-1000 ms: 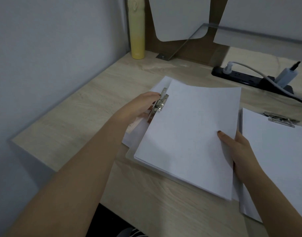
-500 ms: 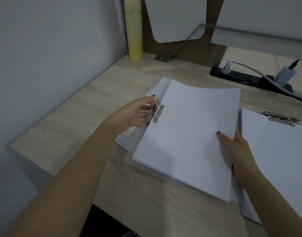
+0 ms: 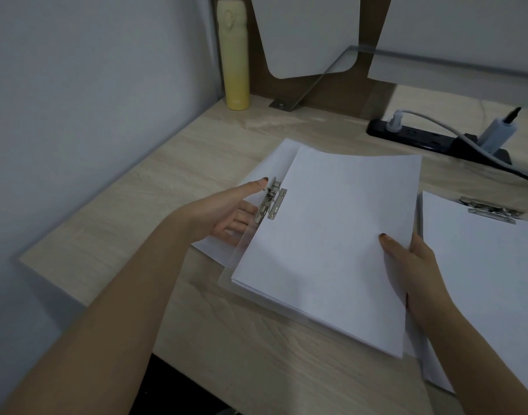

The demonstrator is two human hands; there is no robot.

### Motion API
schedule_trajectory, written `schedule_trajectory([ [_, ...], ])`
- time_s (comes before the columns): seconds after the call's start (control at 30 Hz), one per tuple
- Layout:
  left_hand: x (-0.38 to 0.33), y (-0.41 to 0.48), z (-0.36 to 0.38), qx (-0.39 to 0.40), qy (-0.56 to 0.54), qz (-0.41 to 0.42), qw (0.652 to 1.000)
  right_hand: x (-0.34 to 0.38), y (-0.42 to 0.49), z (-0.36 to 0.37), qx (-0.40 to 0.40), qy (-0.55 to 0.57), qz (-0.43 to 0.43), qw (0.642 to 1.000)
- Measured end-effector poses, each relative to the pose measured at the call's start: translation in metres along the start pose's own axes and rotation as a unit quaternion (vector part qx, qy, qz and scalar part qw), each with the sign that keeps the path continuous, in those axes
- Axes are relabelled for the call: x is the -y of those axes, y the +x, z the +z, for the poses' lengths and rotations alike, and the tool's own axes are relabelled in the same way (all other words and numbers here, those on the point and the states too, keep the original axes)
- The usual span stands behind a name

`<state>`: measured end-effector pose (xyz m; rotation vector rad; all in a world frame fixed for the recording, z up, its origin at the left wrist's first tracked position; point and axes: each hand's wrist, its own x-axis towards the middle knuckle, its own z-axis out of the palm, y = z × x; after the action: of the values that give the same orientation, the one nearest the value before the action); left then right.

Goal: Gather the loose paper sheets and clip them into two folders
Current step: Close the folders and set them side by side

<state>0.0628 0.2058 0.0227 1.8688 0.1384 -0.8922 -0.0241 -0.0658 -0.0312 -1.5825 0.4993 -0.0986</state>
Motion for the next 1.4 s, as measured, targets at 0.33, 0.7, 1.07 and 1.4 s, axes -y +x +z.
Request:
schedule_trajectory([
  [0.33,0.025,0.007,0.014,-0.064,-0.064,0.048,0.995,-0.001,0.001,0.001,-0.005,-0.019,-0.010,1.000],
  [0.7,0.032,0.004,0.018,-0.075,-0.046,0.094,0.992,-0.002,0.003,0.000,-0.001,-0.018,-0.016,1.000],
  [1.07,0.031,-0.016,0.032,-0.112,-0.095,0.104,0.984,-0.006,-0.009,0.002,-0.068,-0.354,-0.141,0.922],
  [1.4,-0.058,-0.078,0.085,-0.048,-0.106,0.300,0.947,0.039,-0.040,-0.040,0.126,-0.233,-0.040,0.964],
])
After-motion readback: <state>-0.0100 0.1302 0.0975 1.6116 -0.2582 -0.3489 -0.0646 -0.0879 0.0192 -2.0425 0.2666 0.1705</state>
